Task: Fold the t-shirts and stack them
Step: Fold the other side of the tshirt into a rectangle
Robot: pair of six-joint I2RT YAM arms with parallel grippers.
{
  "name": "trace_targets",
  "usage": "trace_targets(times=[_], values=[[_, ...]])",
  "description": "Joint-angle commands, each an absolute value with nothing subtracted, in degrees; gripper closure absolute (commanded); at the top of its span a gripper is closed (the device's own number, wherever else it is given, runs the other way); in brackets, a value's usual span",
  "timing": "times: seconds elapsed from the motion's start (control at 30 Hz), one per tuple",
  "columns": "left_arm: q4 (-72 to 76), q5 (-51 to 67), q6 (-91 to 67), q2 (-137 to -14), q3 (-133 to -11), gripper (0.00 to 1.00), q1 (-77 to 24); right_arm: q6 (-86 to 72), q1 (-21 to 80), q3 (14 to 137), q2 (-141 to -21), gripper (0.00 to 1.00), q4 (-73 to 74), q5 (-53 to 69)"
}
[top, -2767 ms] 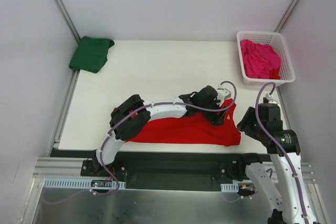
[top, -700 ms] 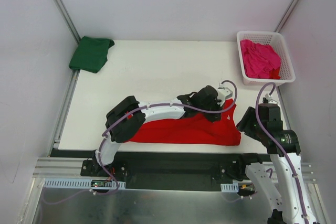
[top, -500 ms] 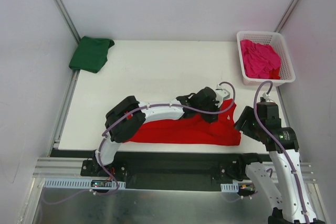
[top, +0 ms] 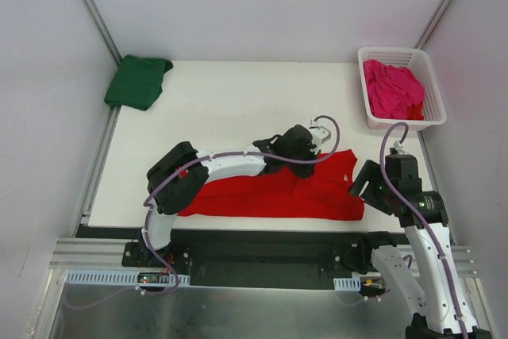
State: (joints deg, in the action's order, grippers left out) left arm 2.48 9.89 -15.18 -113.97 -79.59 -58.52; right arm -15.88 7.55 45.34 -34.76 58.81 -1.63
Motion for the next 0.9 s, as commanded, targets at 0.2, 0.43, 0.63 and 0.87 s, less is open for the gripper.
trace_targets(times=[0.2,0.43,0.63,0.87], values=[[2.99,8.97,-13.54,-108.55,-76.82,1.0,-58.27,-19.25,7.91,41.67,-35.42,0.27,55.02,2.46],[2.99,7.82,-13.18,-106.61,-74.53,1.0,-58.27,-22.32,7.91,35.95,-35.6,0.28,49.49,4.31],[2.99,7.73,-13.36,-106.08,-73.65,1.0,-58.27,-24.78,8.0,32.79,-36.65,0.35,45.36,4.04],[2.99,8.17,-13.8,-106.0,-73.74,1.0,-58.27,-26.1,8.0,29.97,-38.67,0.38,38.69,2.82]])
